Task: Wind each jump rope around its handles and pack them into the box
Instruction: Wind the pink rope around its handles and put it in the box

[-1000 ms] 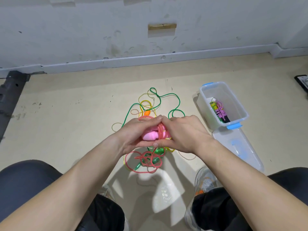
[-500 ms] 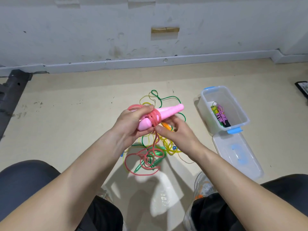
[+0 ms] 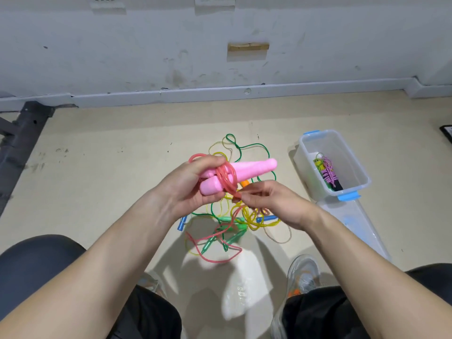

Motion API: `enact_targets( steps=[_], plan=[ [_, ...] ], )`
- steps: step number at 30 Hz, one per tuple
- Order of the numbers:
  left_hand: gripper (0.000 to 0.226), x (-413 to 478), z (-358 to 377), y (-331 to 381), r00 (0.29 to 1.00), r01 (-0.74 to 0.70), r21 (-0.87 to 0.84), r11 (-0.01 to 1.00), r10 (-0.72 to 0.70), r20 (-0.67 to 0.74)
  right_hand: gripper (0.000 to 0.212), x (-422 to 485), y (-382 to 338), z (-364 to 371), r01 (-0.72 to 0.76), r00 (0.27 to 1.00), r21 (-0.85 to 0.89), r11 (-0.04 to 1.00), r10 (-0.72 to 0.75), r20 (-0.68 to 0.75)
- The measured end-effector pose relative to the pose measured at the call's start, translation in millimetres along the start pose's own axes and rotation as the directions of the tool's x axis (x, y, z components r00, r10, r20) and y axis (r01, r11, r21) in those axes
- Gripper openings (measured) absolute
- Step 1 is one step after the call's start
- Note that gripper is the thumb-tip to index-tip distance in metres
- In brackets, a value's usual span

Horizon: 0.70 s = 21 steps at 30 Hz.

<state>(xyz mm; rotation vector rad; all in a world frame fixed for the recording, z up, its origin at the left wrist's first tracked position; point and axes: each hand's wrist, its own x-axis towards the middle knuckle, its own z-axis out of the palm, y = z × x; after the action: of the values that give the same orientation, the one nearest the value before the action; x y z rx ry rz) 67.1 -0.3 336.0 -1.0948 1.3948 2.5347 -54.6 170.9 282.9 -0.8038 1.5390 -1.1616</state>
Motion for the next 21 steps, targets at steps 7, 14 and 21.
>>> enact_targets(
  steps=[7,14,21],
  plan=[
    [0.016,-1,1,-9,0.991,-0.052,0.408,0.911,-0.003,0.133,0.041,-2,-7,-24,-0.117,0.993,-0.449,0.886,0.099,-0.063],
    [0.014,9,4,-28,0.972,-0.172,0.801,0.574,0.232,0.042,0.029,-6,-33,-19,-0.12,0.993,-0.409,0.905,0.109,-0.05],
    [0.012,19,0,-39,0.872,-0.255,0.739,0.624,0.478,-0.103,0.021,-12,-31,14,-0.086,0.984,-0.399,0.913,0.015,-0.179]
  ],
)
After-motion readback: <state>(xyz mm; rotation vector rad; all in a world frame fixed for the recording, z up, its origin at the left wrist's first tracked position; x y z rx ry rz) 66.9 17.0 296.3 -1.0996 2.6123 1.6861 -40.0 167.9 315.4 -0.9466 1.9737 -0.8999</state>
